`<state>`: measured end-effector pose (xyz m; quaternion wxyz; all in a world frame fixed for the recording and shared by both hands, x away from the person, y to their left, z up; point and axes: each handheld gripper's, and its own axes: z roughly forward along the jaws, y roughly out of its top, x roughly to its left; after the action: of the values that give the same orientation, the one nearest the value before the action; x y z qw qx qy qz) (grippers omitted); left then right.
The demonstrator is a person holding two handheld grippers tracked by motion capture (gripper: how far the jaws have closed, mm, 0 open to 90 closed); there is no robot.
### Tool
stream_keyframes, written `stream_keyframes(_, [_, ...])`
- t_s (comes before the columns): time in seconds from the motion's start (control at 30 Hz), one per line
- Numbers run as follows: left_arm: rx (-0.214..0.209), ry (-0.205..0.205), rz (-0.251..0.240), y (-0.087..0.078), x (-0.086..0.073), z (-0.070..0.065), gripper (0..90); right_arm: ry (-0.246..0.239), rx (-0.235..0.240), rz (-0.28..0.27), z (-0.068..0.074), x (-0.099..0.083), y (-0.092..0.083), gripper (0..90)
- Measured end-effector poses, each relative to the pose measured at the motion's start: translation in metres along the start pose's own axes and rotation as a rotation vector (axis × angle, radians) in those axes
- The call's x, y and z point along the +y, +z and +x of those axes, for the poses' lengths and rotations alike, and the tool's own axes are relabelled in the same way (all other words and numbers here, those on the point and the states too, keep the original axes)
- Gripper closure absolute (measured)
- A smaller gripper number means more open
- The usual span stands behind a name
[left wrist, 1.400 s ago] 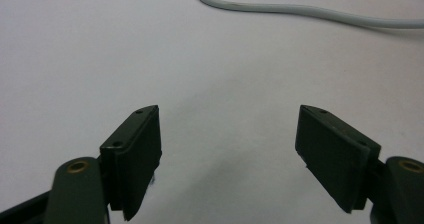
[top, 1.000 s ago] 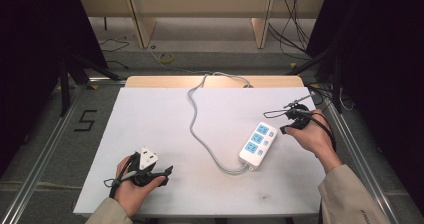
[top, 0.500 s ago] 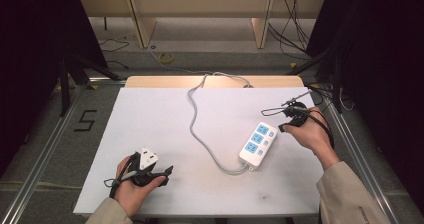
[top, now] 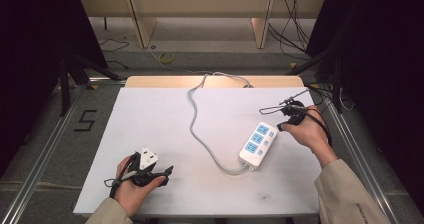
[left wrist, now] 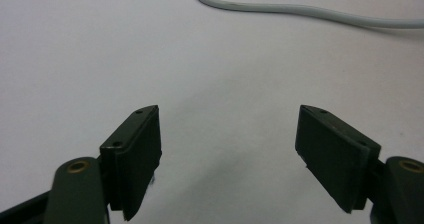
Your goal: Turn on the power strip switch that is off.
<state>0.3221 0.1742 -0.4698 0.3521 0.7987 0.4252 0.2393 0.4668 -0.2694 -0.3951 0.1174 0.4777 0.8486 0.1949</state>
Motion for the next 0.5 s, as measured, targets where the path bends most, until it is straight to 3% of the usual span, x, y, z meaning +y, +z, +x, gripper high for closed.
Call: stream_keyframes(0.5, [0.001,0.001,-0.001,-0.0001,0.0001,0.0000,26.2,0.002,0.006,0.022,-0.0008,0.0049,0.0100,90.0])
